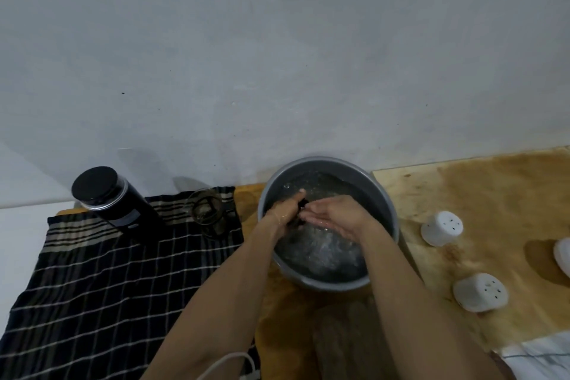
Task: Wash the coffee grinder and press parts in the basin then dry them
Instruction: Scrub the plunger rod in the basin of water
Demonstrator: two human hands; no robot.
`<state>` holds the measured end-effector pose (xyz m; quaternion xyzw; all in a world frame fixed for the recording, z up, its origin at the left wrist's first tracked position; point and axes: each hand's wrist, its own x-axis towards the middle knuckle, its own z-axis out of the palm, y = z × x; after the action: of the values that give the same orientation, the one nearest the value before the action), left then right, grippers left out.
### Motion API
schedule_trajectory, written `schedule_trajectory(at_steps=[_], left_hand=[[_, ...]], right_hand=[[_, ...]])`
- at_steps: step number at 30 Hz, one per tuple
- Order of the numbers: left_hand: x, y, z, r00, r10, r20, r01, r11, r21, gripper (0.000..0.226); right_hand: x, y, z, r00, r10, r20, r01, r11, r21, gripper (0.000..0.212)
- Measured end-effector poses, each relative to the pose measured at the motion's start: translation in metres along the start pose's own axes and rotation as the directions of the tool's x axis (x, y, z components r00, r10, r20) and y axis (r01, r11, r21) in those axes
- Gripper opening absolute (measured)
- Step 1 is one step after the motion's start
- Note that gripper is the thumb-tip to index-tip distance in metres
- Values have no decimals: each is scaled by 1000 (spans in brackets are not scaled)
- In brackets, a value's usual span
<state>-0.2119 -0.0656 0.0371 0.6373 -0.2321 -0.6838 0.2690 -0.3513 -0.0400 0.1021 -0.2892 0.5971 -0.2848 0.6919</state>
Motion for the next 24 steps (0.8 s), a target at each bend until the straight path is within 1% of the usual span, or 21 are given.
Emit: schedule_trajectory(at_steps=[2, 4, 6, 7, 8, 9, 10, 11, 12, 13, 14, 15, 16, 17, 18, 20, 22, 24], left_hand=[[-4, 3, 2, 1000, -28, -12, 27, 999, -46, 56], [-7, 5, 3, 999, -40, -22, 39, 997, -62, 52], [-10, 7, 1, 998, -48, -34, 45, 994, -102, 39], [-11, 8, 0, 999, -44, -27, 40, 991, -124, 40], [-9, 7, -2, 999, -33, -1, 33, 991, -127, 47], [-6, 6, -2, 1000, -20, 16, 22, 995, -94, 58], [-2, 2, -3, 1000, -6, 18, 6, 999, -32, 66], [-3, 0, -3, 1000, 14, -6, -14, 999, 45, 68], [-3, -4, -3, 999, 35, -39, -29, 989, 144, 65], [-4, -7, -2, 996, 65, -67, -46, 963, 265, 60], [-2, -9, -2, 991, 101, -86, -59, 916, 397, 57], [-3, -11, -1, 986, 132, -104, -61, 859, 509, 54], [-5, -12, 1, 978, 174, -117, -73, 807, 586, 51], [-8, -12, 2, 969, 209, -129, -84, 774, 628, 49], [-8, -11, 3, 961, 235, -143, -86, 751, 655, 45], [-12, -8, 2, 949, 270, -162, -94, 734, 673, 36], [-18, -1, 1, 941, 301, -154, -109, 703, 703, 29], [-21, 7, 0, 929, 331, -167, -114, 684, 720, 24]], right_hand=[[8, 1, -10, 992, -31, -125, 20, 996, -89, 16], [17, 9, -25, 963, -23, -269, -13, 991, -130, 16], [22, 19, -37, 911, -2, -411, -108, 964, -244, 18], [21, 23, -40, 881, 4, -472, -170, 936, -309, 18], [18, 27, -41, 857, 12, -516, -222, 910, -349, 17], [17, 31, -42, 842, 38, -538, -255, 907, -336, 16], [16, 35, -42, 835, 76, -544, -272, 918, -289, 17], [15, 37, -43, 835, 125, -536, -263, 946, -188, 18], [16, 40, -44, 851, 178, -494, -220, 975, -29, 18], [18, 40, -45, 885, 219, -411, -172, 974, 147, 18], [17, 37, -45, 921, 230, -316, -139, 948, 286, 18], [17, 34, -46, 948, 213, -235, -119, 927, 356, 18], [16, 29, -46, 966, 175, -188, -99, 929, 357, 19], [16, 23, -46, 977, 133, -167, -76, 948, 308, 18], [16, 17, -46, 979, 93, -184, -48, 970, 237, 17], [18, 11, -48, 964, 20, -264, 0, 997, 74, 15], [24, 11, -52, 923, -52, -380, 16, 995, -98, 17], [27, 15, -55, 865, -129, -486, -20, 957, -290, 16]])
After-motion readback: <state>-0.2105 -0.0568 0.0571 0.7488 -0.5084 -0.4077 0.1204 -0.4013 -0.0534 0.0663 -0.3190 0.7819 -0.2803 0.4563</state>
